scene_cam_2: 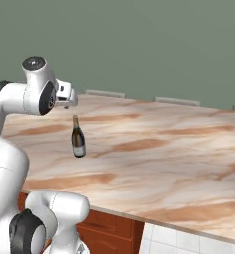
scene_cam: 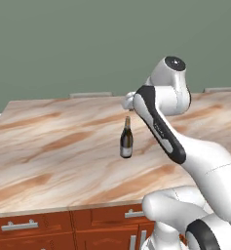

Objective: Move the drinks to the dining counter.

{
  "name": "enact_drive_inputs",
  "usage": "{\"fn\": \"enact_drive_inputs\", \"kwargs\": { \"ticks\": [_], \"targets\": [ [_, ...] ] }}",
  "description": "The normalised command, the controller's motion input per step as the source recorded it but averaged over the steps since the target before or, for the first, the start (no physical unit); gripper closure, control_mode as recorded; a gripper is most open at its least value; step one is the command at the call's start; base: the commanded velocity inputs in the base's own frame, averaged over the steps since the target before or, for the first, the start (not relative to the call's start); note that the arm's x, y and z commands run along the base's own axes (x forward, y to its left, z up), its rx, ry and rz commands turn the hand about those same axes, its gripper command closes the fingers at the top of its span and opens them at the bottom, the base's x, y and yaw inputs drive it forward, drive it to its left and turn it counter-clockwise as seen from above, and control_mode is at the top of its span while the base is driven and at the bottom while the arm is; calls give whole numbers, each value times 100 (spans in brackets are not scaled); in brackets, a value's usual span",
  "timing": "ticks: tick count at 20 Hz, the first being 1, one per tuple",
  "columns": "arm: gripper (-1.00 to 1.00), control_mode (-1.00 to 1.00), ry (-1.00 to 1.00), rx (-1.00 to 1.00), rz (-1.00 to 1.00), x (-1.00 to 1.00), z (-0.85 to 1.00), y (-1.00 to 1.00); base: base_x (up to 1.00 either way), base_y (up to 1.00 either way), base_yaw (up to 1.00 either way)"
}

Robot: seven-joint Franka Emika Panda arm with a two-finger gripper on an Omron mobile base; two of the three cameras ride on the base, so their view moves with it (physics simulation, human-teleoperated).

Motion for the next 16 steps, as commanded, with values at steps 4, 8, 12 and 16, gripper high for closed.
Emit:
{"fn": "enact_drive_inputs", "kwargs": {
  "ticks": [4, 8, 12, 16],
  "targets": [
    [-100, -100, -6, 0, 0, -63, 0, -4, 0, 0, 0],
    [-100, -100, 0, 0, 0, -51, 1, -11, 0, 0, 0],
    [-100, -100, 4, 0, 0, -53, 0, -15, 0, 0, 0],
    [-100, -100, 4, 0, 0, -49, 4, -14, 0, 0, 0]
  ]
}}
